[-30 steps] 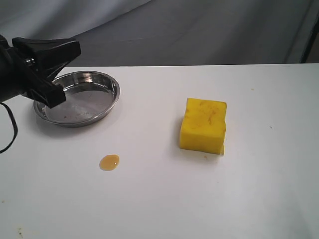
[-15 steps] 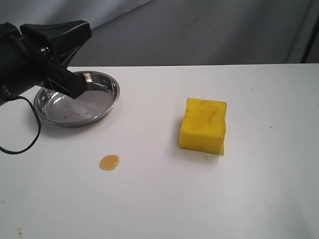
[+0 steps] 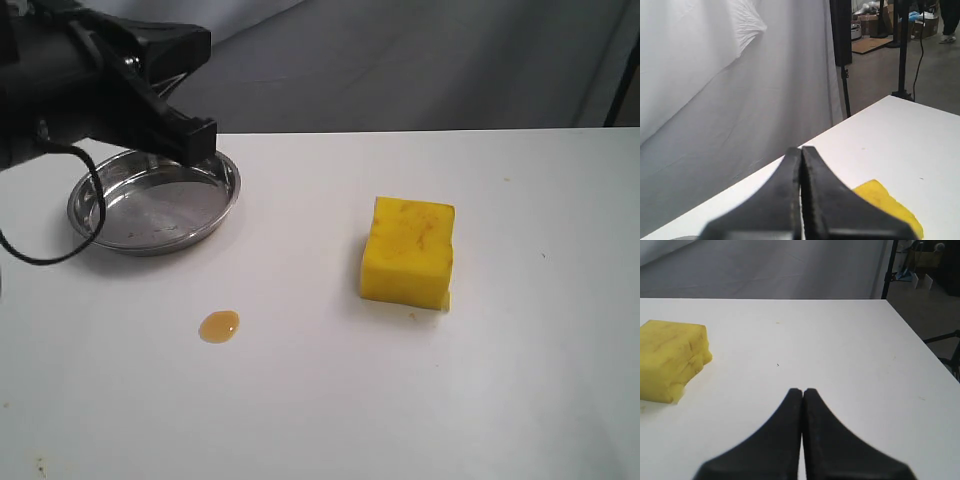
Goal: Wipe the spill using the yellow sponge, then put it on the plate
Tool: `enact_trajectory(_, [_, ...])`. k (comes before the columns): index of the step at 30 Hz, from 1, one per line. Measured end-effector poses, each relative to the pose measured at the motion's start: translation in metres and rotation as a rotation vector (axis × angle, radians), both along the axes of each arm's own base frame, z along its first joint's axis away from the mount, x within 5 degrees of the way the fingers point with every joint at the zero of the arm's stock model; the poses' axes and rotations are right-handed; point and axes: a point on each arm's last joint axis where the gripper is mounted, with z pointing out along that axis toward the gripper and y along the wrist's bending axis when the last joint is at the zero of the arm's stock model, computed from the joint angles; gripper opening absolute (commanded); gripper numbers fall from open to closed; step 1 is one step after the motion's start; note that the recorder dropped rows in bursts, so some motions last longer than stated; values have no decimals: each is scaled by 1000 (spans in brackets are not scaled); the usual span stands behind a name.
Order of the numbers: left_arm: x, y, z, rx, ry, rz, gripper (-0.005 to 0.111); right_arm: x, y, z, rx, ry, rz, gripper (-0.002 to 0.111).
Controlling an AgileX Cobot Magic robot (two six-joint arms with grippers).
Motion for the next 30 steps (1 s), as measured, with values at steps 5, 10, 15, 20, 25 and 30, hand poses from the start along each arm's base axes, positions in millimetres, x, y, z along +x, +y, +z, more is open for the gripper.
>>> enact_trajectory(5, [3,-2,19,80,-71,-9,0,0,0,0,0,0,0,0])
enact_trajectory(10, [4,-2,38,139,-73,-15,0,0,0,0,0,0,0,0])
enact_trajectory(15, [3,-1,63,181,-61,-12,0,0,0,0,0,0,0,0])
enact_trajectory(20, [4,0,100,83,-90,9,0,0,0,0,0,0,0,0])
enact_trajectory(25, [15,-8,113,107,-22,18,0,0,0,0,0,0,0,0])
enact_trajectory(30, [36,-23,102,177,88,20,0,0,0,0,0,0,0,0])
